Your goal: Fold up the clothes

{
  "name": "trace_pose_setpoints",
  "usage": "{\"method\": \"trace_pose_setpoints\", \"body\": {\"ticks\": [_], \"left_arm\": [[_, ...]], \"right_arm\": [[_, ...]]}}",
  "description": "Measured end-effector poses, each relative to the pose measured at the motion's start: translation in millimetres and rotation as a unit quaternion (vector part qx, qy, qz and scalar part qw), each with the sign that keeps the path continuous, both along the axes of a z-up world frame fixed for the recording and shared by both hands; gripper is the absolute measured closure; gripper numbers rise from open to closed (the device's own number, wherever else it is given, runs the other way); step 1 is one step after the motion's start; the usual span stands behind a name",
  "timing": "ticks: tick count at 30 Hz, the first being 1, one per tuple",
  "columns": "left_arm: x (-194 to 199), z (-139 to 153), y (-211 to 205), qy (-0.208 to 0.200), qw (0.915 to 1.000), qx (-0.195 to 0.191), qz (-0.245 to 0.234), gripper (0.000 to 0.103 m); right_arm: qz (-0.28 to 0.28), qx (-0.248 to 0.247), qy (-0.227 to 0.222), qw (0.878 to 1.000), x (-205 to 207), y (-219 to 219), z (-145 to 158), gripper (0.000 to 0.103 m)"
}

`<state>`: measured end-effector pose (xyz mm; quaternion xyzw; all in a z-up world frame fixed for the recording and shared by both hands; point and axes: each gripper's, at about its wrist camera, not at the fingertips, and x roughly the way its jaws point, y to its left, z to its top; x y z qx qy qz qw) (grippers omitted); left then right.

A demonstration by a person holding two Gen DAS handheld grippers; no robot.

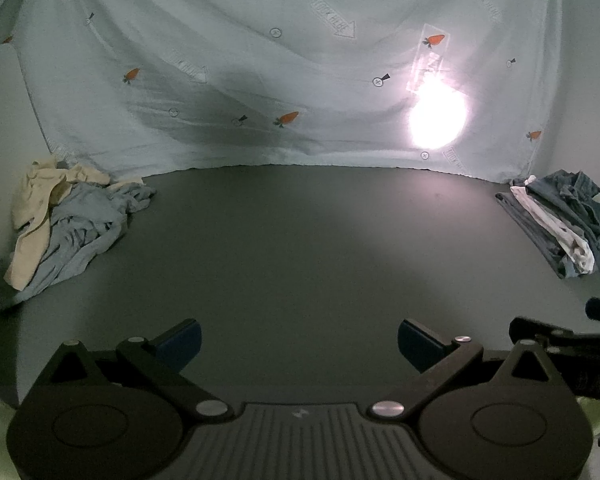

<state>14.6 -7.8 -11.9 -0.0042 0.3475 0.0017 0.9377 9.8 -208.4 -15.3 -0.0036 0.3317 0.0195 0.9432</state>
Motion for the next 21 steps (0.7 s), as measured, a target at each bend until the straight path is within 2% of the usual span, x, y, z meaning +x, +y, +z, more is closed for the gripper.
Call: {"method": "trace_pose_setpoints", "body": {"ticks": [7,13,16,21], "left_arm": [[5,1,6,-0.028,0.9979,-0.043,0.04,0.0],[33,-4,25,-0.009,0.9899,-0.079,0.117,0.0],[54,-2,31,0.011,0.983,-0.102,0.152,0.0],[85,-5,36,0.052,0.9703,-0.152,0.181,0.0]], "right_arm": [[0.044,-0.007,-0.007,0.999,26,9,-6,0.001],[0.069,0.006,-0.013,0.997,65,11,-12,0.0],[0.087,0.008,-0.013,0.996,87,13,-10,0.0],[0.099,0.035,-0.017,0.994,129,7,-13,0.0]]}}
